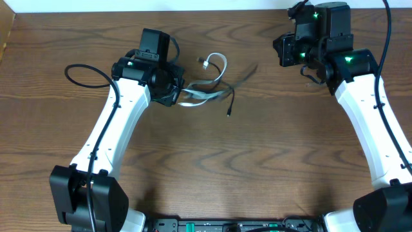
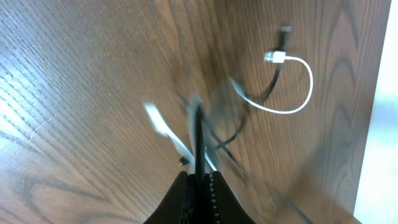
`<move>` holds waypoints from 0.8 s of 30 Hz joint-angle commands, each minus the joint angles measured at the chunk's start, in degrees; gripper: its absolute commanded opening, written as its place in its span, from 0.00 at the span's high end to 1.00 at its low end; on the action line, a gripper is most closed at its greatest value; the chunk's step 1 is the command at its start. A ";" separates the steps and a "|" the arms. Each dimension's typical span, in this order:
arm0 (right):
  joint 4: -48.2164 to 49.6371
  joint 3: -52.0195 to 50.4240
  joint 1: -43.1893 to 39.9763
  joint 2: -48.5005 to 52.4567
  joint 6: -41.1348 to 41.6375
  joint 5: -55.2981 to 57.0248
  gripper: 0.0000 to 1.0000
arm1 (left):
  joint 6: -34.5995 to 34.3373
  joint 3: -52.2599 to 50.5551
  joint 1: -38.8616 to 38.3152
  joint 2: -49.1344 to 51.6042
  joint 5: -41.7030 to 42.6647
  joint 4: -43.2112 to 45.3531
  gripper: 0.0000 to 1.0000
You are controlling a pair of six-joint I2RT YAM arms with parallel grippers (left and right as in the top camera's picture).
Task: Untangle cables
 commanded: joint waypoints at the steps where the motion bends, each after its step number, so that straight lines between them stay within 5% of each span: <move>1: 0.02 0.52 -0.35 -0.61 0.22 1.14 0.71 | 0.76 0.11 0.42 -0.20 -0.55 0.46 0.92; 6: -0.57 0.52 -0.35 -0.59 0.07 1.11 0.56 | 5.79 0.11 0.15 -0.17 -0.33 0.87 0.92; 12: -0.48 0.52 -0.42 -0.39 -0.46 0.76 0.53 | 33.86 0.13 -3.45 -0.17 11.21 13.14 0.90; 17: 0.11 0.52 -0.42 -0.39 -0.76 0.76 0.50 | 46.38 0.11 -9.55 -0.09 7.63 12.46 0.66; 21: -0.37 0.52 -0.39 -0.39 -0.76 0.76 0.49 | 48.76 0.11 -14.64 0.00 -3.13 8.31 0.37; 24: -0.35 0.52 -0.39 -0.39 -0.76 0.76 0.48 | 51.82 0.11 -17.25 0.00 -7.28 7.26 0.25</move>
